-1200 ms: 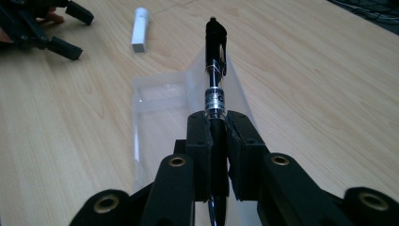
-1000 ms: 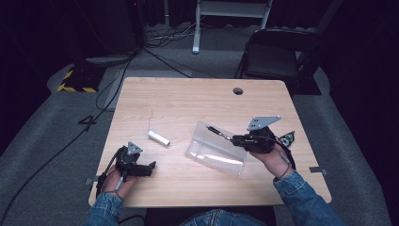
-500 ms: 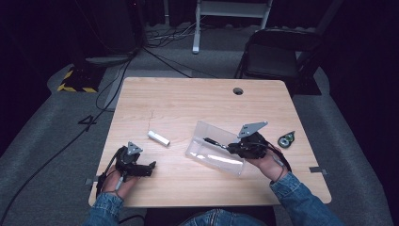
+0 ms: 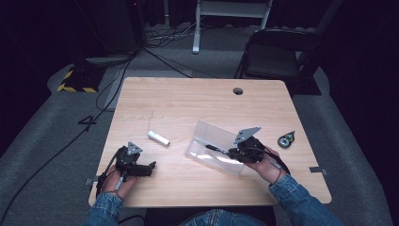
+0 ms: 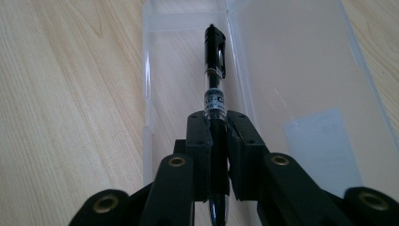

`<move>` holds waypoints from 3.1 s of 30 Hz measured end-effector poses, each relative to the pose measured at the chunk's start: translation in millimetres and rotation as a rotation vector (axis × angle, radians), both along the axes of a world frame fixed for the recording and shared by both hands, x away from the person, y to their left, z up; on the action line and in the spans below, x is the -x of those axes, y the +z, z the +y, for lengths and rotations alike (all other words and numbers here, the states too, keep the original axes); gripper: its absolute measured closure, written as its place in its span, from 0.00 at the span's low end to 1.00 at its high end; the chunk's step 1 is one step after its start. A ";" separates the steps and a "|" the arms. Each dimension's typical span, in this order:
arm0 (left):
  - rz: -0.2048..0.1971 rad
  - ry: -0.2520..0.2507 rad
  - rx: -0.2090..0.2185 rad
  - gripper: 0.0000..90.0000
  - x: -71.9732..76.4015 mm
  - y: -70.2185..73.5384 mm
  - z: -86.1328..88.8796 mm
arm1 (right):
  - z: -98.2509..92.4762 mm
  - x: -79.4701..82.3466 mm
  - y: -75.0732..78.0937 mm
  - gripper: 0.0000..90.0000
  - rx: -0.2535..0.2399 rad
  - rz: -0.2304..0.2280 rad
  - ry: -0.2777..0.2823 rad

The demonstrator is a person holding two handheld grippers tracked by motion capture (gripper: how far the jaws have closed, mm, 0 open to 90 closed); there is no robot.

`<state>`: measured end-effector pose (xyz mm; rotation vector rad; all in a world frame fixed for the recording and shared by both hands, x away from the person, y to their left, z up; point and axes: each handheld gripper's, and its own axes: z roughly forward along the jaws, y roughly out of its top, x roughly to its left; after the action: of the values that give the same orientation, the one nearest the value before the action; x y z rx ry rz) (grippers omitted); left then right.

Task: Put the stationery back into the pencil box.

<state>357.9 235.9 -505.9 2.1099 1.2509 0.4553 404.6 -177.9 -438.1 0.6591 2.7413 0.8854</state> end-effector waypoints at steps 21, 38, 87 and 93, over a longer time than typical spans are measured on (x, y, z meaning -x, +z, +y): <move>0.000 0.001 0.001 0.04 0.0 -0.1 -0.1 | 7.0 -0.5 -11.7 0.89 0.043 -0.018 -0.001; 0.000 0.001 0.001 0.04 0.0 0.0 0.0 | 9.7 -2.7 -22.3 0.88 0.103 -0.024 -0.004; 0.000 0.000 -0.002 0.04 0.0 0.1 0.0 | -22.7 0.1 20.4 0.62 -0.146 -0.092 -0.056; 0.002 0.000 0.000 0.04 -0.4 0.0 -0.1 | -38.2 -0.5 31.0 0.58 -0.196 -0.108 -0.099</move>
<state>358.3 235.8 -505.9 2.1103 1.2521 0.4535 405.1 -216.1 -407.1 0.7507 2.5250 1.1403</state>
